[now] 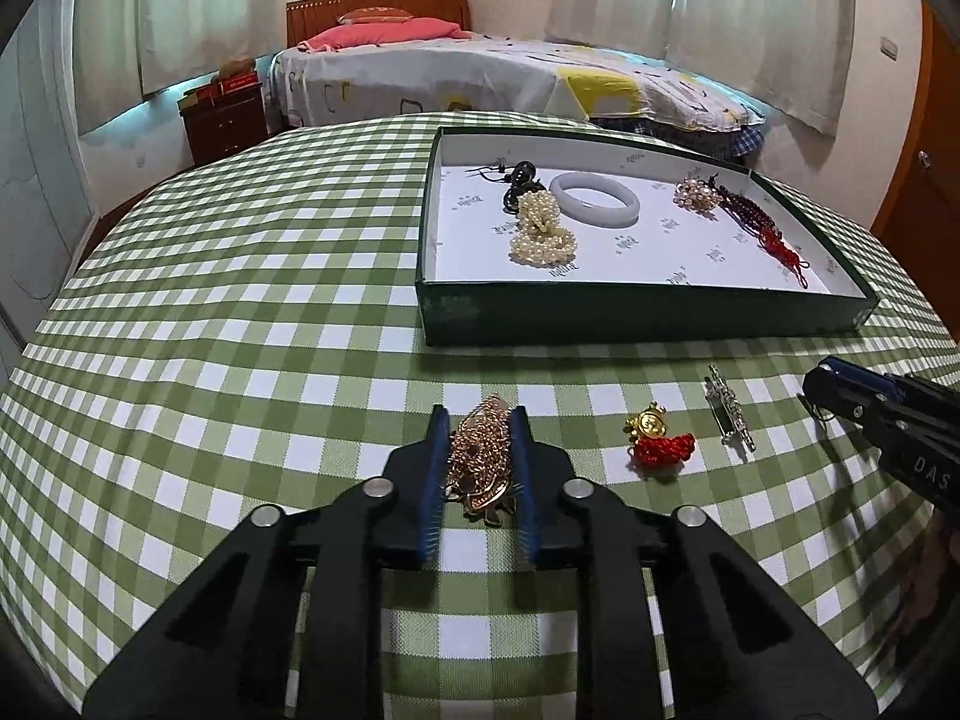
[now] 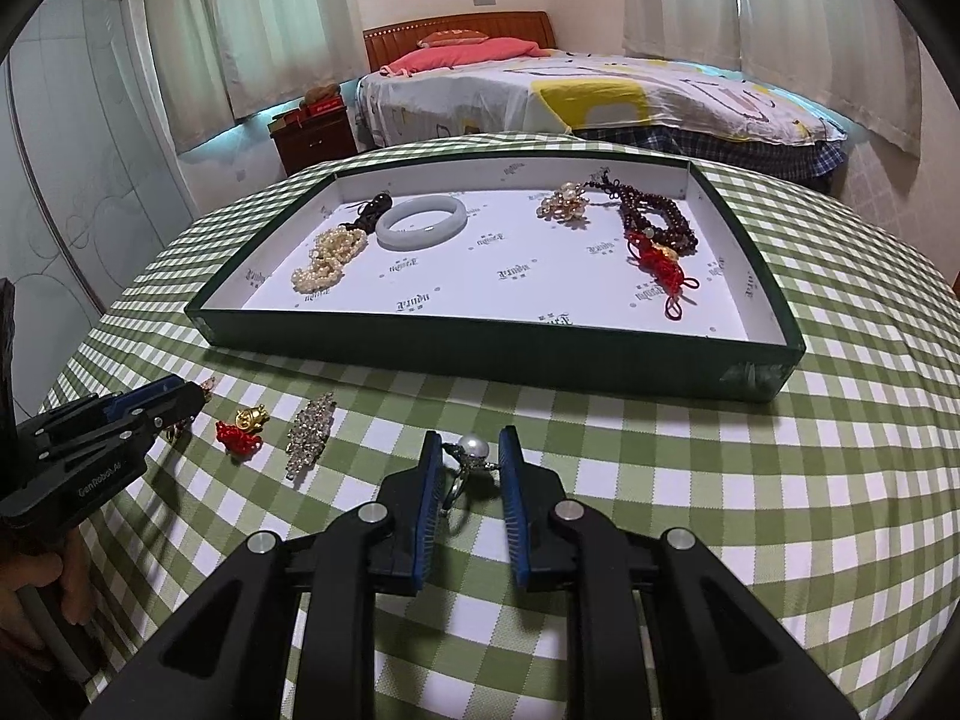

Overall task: Organize jewelry
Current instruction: 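Close left tool on gold chain brooch while right tool closes on pearl ring, then carry gold brooch with left tool while right tool carries pearl ring into tray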

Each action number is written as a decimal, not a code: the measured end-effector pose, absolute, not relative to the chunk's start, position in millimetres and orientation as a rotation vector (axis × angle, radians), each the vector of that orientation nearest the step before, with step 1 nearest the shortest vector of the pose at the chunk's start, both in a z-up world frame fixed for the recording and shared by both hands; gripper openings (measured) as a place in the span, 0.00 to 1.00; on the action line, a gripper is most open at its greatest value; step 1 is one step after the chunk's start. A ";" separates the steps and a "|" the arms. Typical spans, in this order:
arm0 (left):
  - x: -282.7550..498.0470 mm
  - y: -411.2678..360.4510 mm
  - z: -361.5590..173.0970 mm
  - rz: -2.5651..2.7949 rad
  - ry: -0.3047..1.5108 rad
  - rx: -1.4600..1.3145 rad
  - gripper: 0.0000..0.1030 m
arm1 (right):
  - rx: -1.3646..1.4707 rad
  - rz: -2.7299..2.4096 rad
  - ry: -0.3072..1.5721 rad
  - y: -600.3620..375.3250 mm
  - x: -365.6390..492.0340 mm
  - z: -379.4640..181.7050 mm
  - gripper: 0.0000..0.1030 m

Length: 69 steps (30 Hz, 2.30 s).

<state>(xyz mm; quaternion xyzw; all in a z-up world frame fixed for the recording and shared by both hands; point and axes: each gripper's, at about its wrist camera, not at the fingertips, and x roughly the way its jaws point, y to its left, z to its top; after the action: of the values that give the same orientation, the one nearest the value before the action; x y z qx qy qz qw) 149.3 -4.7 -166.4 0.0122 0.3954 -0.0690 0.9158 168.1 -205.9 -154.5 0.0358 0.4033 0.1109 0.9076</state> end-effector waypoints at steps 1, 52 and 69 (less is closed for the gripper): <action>148.5 -5.6 -166.4 -0.141 0.811 0.031 0.18 | 0.075 0.229 0.832 -206.1 168.1 -154.2 0.20; 213.9 -51.3 -66.7 -0.269 0.548 -0.020 0.15 | 0.091 0.095 0.581 -262.0 206.3 -76.2 0.19; 250.6 -53.1 -143.7 -0.245 0.767 -0.023 0.15 | 0.097 0.080 0.754 -271.2 236.0 -137.5 0.19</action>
<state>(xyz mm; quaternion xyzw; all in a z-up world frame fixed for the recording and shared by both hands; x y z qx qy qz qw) 250.6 -53.1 -143.7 -0.0111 0.3733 -0.1190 0.9200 236.0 -271.2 -137.5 0.0471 0.3681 0.0389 0.9278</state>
